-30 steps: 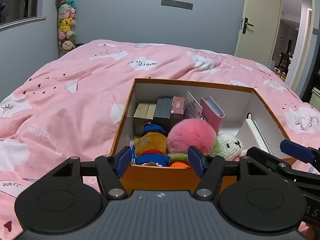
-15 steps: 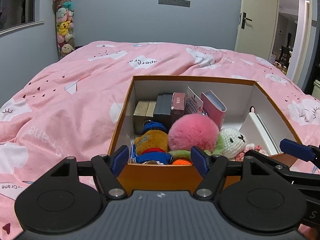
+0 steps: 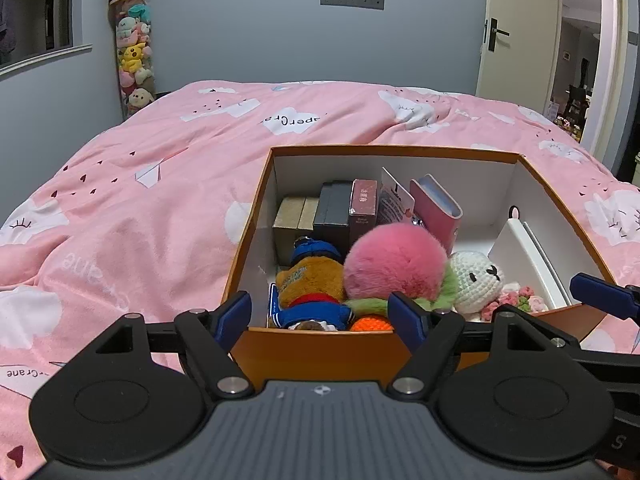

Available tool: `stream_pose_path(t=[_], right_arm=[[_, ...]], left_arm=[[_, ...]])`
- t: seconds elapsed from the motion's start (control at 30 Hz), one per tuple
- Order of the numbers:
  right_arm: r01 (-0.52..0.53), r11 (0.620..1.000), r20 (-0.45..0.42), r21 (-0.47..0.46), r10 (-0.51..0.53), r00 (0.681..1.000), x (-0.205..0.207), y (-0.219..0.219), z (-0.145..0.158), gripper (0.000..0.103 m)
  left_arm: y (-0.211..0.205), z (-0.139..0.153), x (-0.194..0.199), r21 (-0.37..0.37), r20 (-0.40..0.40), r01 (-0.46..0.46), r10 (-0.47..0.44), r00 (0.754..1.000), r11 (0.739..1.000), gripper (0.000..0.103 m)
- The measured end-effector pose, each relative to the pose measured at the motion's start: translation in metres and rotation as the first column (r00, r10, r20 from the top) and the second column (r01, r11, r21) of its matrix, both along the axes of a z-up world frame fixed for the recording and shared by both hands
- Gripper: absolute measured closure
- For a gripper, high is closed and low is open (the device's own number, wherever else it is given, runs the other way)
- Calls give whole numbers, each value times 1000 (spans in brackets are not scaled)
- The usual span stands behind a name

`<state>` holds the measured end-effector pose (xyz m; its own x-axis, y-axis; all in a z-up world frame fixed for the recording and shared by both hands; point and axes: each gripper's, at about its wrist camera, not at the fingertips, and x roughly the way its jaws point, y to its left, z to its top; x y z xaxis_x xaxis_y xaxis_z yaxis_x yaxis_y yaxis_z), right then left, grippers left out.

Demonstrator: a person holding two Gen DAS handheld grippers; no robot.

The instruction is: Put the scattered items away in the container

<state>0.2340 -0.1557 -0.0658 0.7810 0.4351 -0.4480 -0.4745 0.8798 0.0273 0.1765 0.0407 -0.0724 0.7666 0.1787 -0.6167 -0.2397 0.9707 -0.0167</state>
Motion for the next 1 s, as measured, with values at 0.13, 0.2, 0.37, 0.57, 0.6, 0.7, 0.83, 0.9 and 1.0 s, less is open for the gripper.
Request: stream_pose_path(t=[0.13, 0.2, 0.37, 0.57, 0.6, 0.7, 0.83, 0.9, 1.0], right_arm=[[0, 1000, 0, -1, 0, 1000, 0, 0, 0, 22], [0, 1000, 0, -2, 0, 1000, 0, 0, 0, 22], [-8, 1000, 3, -15, 8, 1000, 0, 2, -2, 19], [-12, 1000, 6, -19, 12, 1000, -1, 2, -2, 18], [-12, 1000, 6, -19, 12, 1000, -1, 2, -2, 18], [-13, 1000, 7, -21, 13, 1000, 0, 2, -2, 18], [-13, 1000, 7, -20, 13, 1000, 0, 2, -3, 18], [-13, 1000, 6, -20, 13, 1000, 0, 3, -3, 18], [-13, 1000, 7, -21, 13, 1000, 0, 2, -3, 18]], left_arm=[[1, 1, 1, -5, -10, -1, 1, 1000, 1000, 14], [1, 1, 0, -7, -12, -3, 3, 1000, 1000, 14], [2, 1, 2, -14, -20, 3, -3, 1000, 1000, 11], [2, 1, 2, -13, -20, 3, -4, 1000, 1000, 11], [1, 1, 2, -13, -19, 4, -4, 1000, 1000, 11], [1, 0, 2, -13, -19, 5, -5, 1000, 1000, 11], [1, 1, 2, -13, -20, 5, -6, 1000, 1000, 11], [1, 1, 2, -13, -20, 5, -5, 1000, 1000, 11], [1, 1, 2, -15, -20, 5, -5, 1000, 1000, 11]])
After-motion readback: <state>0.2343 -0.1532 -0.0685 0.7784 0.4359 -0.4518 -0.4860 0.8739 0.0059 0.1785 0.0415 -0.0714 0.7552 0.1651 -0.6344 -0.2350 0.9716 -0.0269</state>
